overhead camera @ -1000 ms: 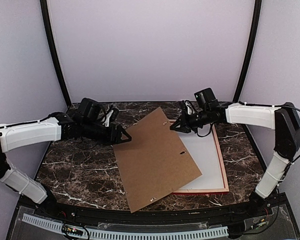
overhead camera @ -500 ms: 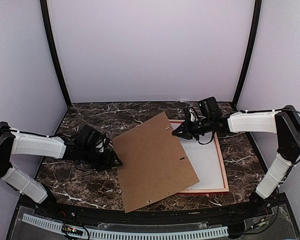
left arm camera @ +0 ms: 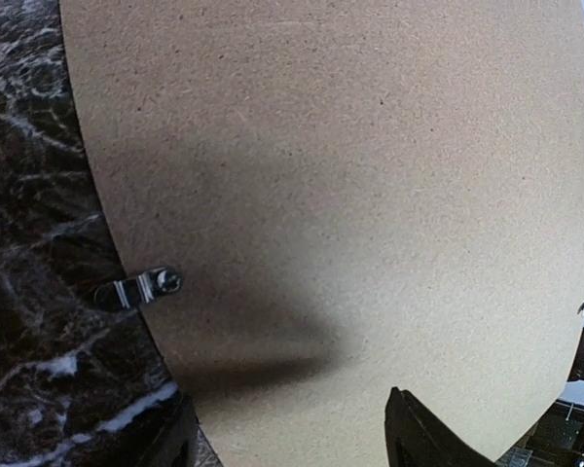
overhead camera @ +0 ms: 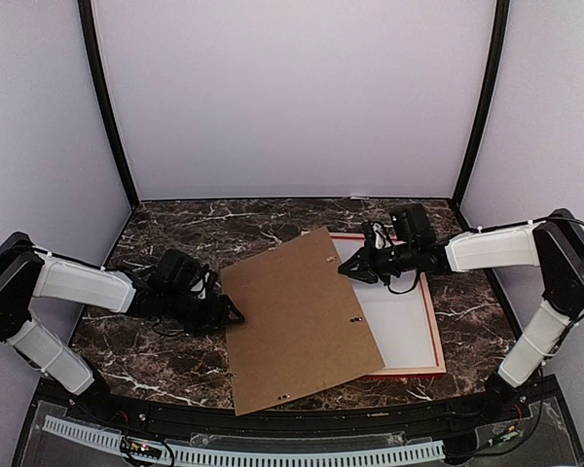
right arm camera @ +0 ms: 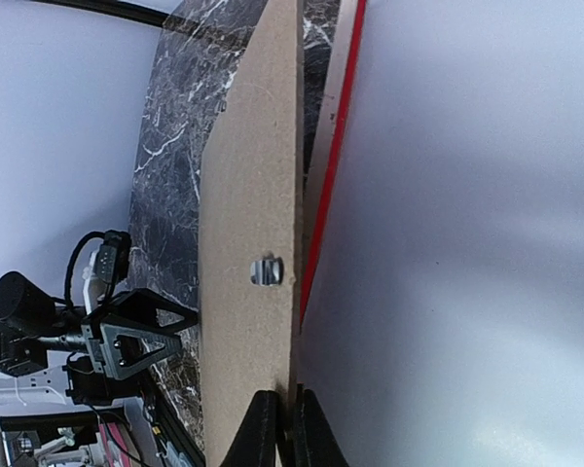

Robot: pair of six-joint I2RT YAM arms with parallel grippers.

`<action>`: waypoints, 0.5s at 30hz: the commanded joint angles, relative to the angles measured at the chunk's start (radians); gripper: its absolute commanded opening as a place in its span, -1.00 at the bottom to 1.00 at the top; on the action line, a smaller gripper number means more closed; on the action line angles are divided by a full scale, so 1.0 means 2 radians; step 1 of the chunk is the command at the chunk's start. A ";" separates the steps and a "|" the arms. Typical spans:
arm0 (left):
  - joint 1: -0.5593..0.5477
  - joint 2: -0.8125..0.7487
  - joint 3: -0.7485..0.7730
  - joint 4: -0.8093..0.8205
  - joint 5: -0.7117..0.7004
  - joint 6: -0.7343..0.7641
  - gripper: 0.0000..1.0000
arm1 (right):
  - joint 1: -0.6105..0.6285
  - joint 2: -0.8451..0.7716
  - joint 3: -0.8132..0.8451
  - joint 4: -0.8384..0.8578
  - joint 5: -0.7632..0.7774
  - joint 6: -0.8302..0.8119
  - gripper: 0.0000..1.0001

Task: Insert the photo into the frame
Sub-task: Move the photo frame to the center of the board.

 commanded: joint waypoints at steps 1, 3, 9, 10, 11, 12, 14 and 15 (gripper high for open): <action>-0.009 0.024 -0.002 0.012 0.009 -0.008 0.37 | 0.006 -0.006 -0.019 0.023 0.000 -0.004 -0.83; -0.011 0.028 -0.001 0.016 0.009 -0.011 0.36 | 0.006 -0.004 -0.022 0.026 -0.007 -0.005 -0.81; -0.014 0.029 -0.001 0.023 0.006 -0.013 0.35 | 0.006 -0.001 -0.033 0.047 -0.035 -0.003 -0.75; -0.014 0.029 -0.002 0.024 0.005 -0.013 0.35 | 0.007 0.000 -0.036 0.053 -0.043 -0.002 -0.74; -0.014 0.030 -0.002 0.024 0.006 -0.012 0.35 | 0.007 0.001 -0.038 0.060 -0.051 -0.003 -0.73; -0.014 0.029 -0.003 0.026 0.004 -0.012 0.35 | 0.007 0.002 -0.039 0.064 -0.058 -0.004 -0.72; -0.014 0.029 -0.004 0.027 0.003 -0.011 0.35 | 0.007 0.002 -0.041 0.070 -0.074 -0.009 -0.71; -0.014 0.029 -0.004 0.028 0.003 -0.010 0.35 | 0.007 0.002 -0.040 0.069 -0.082 -0.012 -0.70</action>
